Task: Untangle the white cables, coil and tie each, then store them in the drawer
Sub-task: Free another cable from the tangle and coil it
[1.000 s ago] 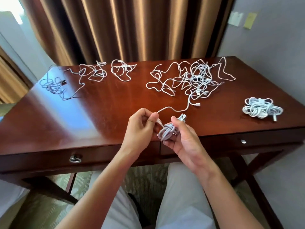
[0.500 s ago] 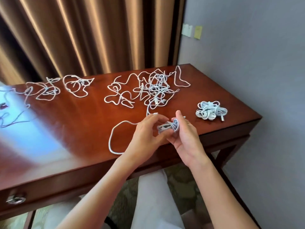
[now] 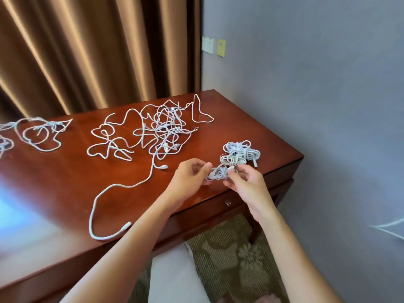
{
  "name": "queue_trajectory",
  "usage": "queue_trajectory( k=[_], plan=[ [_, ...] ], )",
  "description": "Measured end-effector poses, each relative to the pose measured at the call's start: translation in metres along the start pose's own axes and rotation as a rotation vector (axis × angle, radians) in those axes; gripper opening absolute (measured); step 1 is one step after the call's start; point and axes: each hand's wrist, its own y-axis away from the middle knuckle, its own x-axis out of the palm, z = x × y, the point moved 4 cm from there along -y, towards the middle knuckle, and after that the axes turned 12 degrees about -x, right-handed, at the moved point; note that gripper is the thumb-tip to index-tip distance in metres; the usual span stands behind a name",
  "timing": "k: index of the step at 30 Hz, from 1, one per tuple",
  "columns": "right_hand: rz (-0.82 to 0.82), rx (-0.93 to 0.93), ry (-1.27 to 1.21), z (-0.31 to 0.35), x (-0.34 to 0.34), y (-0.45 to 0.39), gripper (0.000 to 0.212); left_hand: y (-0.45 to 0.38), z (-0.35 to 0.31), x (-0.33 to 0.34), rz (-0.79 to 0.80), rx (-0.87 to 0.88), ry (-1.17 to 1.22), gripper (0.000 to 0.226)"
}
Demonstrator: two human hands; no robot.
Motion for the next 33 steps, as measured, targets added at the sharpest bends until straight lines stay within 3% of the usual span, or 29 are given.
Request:
queue_trajectory(
  k=[4, 10, 20, 24, 28, 33],
  plan=[
    [-0.038, -0.036, 0.195, -0.013, -0.014, -0.015, 0.011, -0.016, 0.005, 0.015, 0.018, 0.036, -0.179, 0.012],
    [-0.067, -0.177, 0.571, -0.017, -0.018, -0.039, 0.015, -0.040, 0.000, 0.027, -0.114, 0.078, -0.255, 0.016],
    [-0.136, -0.209, 0.634, -0.025, -0.010, -0.061, 0.034, -0.061, -0.005, 0.030, -0.179, 0.118, -0.236, 0.027],
    [-0.195, -0.219, 0.625, -0.019, -0.017, -0.052, 0.029, -0.056, 0.000, 0.021, -0.170, 0.098, -0.280, 0.034],
    [-0.221, -0.303, 0.622, -0.004, -0.013, -0.041, 0.014, -0.045, -0.002, 0.011, -0.140, 0.095, -0.364, 0.026],
    [-0.059, -0.300, 0.691, 0.014, 0.012, -0.031, 0.001, -0.023, -0.014, -0.008, -0.130, 0.159, -0.461, 0.011]
  ],
)
